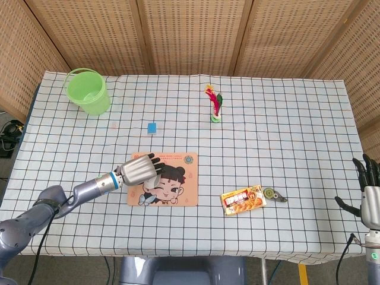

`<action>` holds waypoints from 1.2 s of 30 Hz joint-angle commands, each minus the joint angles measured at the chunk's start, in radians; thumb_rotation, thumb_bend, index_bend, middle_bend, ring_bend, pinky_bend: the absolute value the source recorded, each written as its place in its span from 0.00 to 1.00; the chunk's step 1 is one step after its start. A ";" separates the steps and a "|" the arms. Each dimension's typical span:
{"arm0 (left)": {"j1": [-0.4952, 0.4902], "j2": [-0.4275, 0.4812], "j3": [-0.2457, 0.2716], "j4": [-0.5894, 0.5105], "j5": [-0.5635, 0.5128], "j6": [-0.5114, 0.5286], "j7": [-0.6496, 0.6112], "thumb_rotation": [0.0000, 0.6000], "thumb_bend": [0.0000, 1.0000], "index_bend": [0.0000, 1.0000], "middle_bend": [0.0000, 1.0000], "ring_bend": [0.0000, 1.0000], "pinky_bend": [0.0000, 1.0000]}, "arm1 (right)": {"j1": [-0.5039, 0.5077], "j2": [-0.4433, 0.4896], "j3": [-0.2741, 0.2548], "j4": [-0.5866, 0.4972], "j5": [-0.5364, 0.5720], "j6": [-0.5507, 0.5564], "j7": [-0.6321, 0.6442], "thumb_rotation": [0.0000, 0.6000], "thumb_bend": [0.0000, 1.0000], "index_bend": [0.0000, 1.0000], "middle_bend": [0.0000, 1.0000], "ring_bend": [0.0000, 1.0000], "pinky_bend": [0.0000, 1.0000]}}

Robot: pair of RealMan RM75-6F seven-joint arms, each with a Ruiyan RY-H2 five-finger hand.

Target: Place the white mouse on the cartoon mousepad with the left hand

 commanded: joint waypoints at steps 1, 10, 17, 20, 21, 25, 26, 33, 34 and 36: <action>-0.010 -0.005 -0.003 -0.005 -0.004 -0.005 -0.002 1.00 0.55 0.64 0.38 0.29 0.39 | 0.000 0.000 0.000 0.001 0.000 -0.001 0.002 1.00 0.08 0.13 0.00 0.00 0.00; -0.024 -0.017 -0.002 0.001 -0.018 -0.035 0.016 1.00 0.55 0.60 0.34 0.27 0.36 | 0.000 0.000 -0.001 -0.002 -0.005 0.004 0.003 1.00 0.08 0.13 0.00 0.00 0.00; -0.030 -0.029 -0.005 -0.005 -0.030 -0.042 0.007 1.00 0.49 0.44 0.11 0.07 0.20 | 0.001 -0.001 -0.005 -0.004 -0.009 0.002 0.000 1.00 0.08 0.13 0.00 0.00 0.00; -0.030 -0.030 -0.006 -0.014 -0.035 -0.045 0.020 1.00 0.47 0.34 0.02 0.01 0.13 | 0.001 -0.001 -0.005 -0.004 -0.010 0.002 -0.002 1.00 0.08 0.13 0.00 0.00 0.00; -0.030 -0.030 -0.006 -0.016 -0.036 -0.047 0.023 1.00 0.46 0.29 0.00 0.00 0.09 | 0.001 -0.001 -0.005 -0.004 -0.010 0.002 -0.002 1.00 0.08 0.13 0.00 0.00 0.00; -0.030 -0.023 -0.008 -0.029 -0.044 -0.052 0.031 1.00 0.41 0.18 0.00 0.00 0.01 | 0.001 -0.001 -0.006 -0.004 -0.010 0.003 -0.003 1.00 0.08 0.13 0.00 0.00 0.00; -0.030 -0.021 -0.008 -0.032 -0.045 -0.052 0.031 1.00 0.40 0.16 0.00 0.00 0.00 | 0.001 -0.001 -0.006 -0.004 -0.011 0.003 -0.003 1.00 0.08 0.13 0.00 0.00 0.00; -0.023 0.006 -0.014 -0.060 -0.054 -0.033 0.051 1.00 0.31 0.10 0.00 0.00 0.00 | 0.001 -0.002 -0.008 -0.005 -0.014 0.003 -0.005 1.00 0.08 0.13 0.00 0.00 0.00; -0.021 0.009 -0.017 -0.064 -0.057 -0.029 0.053 1.00 0.31 0.10 0.00 0.00 0.00 | 0.001 -0.003 -0.008 -0.005 -0.015 0.003 -0.005 1.00 0.08 0.13 0.00 0.00 0.00; -0.013 0.025 -0.026 -0.085 -0.069 -0.014 0.051 1.00 0.31 0.10 0.00 0.00 0.00 | 0.002 -0.003 -0.010 -0.005 -0.017 0.004 -0.008 1.00 0.08 0.13 0.00 0.00 0.00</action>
